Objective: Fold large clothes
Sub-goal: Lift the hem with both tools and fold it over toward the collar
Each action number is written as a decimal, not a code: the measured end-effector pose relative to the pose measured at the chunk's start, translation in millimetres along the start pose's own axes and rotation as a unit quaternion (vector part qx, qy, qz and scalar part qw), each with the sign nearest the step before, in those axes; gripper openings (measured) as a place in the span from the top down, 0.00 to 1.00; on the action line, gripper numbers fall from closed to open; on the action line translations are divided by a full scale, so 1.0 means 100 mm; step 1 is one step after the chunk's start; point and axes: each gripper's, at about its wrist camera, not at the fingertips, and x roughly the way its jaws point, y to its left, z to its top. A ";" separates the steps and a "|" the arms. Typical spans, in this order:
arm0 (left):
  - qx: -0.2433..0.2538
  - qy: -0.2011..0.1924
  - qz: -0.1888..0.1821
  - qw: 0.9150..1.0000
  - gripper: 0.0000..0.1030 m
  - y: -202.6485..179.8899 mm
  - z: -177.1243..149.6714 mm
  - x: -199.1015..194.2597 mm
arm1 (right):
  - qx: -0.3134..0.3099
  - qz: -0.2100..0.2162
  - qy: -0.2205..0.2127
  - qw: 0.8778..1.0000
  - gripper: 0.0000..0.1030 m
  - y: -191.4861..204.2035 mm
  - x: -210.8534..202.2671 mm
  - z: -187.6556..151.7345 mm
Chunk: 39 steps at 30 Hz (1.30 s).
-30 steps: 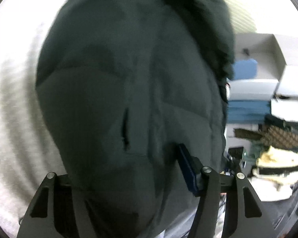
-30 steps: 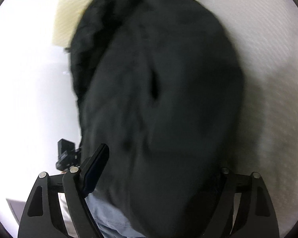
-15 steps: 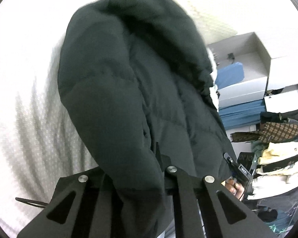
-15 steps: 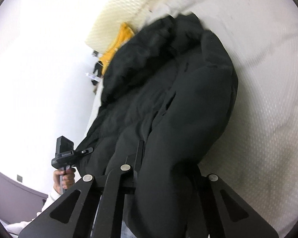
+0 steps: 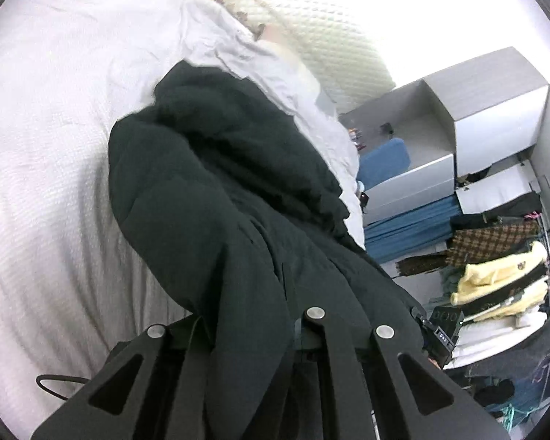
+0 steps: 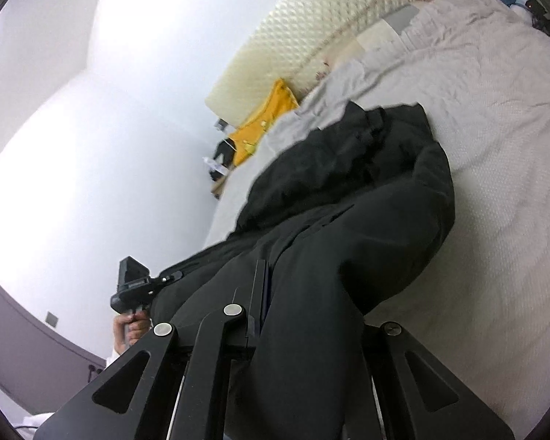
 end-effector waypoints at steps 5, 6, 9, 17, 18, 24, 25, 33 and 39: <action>0.015 0.003 0.007 1.000 0.95 -0.21 -0.29 -0.39 | 0.004 0.006 -0.010 1.000 0.93 0.28 -0.26 -0.25; 0.014 0.004 0.007 1.000 0.95 -0.23 -0.36 -0.48 | 0.005 0.004 -0.007 1.000 0.93 0.32 -0.32 -0.32; 0.010 0.006 0.006 1.000 0.95 -0.26 -0.55 -0.67 | 0.005 0.002 -0.002 1.000 0.92 0.47 -0.46 -0.48; 0.005 0.027 0.015 1.000 0.93 -0.42 -0.88 -0.82 | 0.021 -0.011 -0.009 1.000 0.91 0.65 -0.71 -0.69; 0.005 0.030 0.018 0.999 0.93 -0.43 -0.86 -0.81 | 0.023 -0.012 -0.008 1.000 0.91 0.65 -0.71 -0.68; 0.003 0.028 0.025 0.999 0.92 -0.53 -0.53 -0.54 | 0.029 -0.006 -0.018 0.999 0.91 0.59 -0.63 -0.42; -0.001 0.028 0.027 0.999 0.92 -0.54 -0.43 -0.47 | 0.035 -0.003 -0.022 0.999 0.91 0.55 -0.58 -0.29; -0.069 0.018 0.075 0.995 0.88 -0.58 0.41 0.09 | 0.098 -0.001 -0.030 0.995 0.90 0.08 0.01 0.72; -0.115 0.017 0.101 0.988 0.87 -0.44 0.95 0.64 | 0.177 -0.031 -0.030 0.983 0.89 -0.56 0.56 1.24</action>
